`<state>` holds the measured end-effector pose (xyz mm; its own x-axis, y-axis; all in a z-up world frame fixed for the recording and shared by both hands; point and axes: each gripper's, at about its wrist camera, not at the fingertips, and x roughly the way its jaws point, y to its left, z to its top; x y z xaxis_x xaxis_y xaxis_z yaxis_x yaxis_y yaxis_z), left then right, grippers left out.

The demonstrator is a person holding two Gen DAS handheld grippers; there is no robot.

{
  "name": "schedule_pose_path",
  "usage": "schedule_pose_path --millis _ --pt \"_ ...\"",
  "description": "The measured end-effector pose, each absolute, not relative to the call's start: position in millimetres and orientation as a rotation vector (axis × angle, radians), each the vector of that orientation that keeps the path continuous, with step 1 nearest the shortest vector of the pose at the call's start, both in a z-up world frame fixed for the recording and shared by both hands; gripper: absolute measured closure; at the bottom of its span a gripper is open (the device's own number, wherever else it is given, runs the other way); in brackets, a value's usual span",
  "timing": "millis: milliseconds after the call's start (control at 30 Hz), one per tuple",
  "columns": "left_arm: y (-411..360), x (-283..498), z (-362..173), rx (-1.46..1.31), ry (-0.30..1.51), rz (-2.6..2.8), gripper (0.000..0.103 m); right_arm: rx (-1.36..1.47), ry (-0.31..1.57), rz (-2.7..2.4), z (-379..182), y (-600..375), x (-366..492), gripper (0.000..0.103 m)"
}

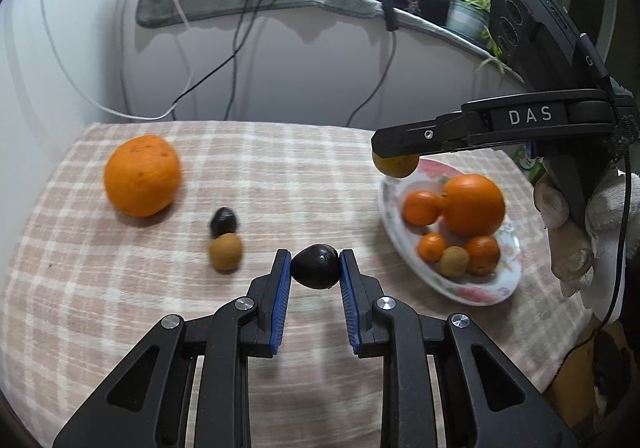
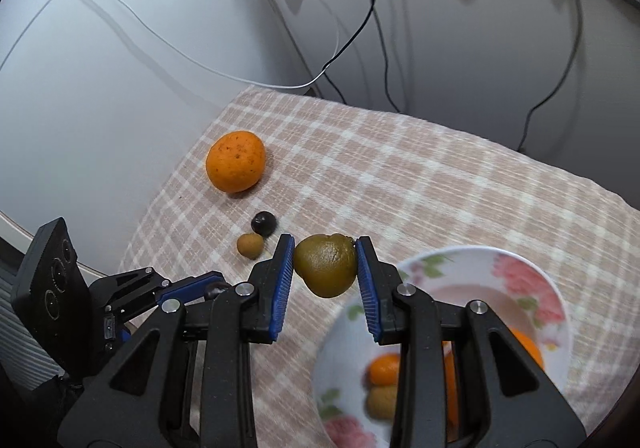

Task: Organize fruits
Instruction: 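Carry the dark plum and kiwi over the plate with both grippers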

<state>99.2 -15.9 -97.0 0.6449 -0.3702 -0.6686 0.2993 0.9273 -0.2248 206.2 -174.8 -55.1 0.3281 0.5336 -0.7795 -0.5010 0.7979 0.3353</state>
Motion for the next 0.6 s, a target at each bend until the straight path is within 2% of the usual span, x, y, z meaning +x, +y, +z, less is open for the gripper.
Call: schedule_pose_path --millis 600 --pt "-66.3 97.8 -90.3 -0.072 0.785 -0.475 0.080 0.142 0.918 0.570 -43.2 -267.6 156.2 0.070"
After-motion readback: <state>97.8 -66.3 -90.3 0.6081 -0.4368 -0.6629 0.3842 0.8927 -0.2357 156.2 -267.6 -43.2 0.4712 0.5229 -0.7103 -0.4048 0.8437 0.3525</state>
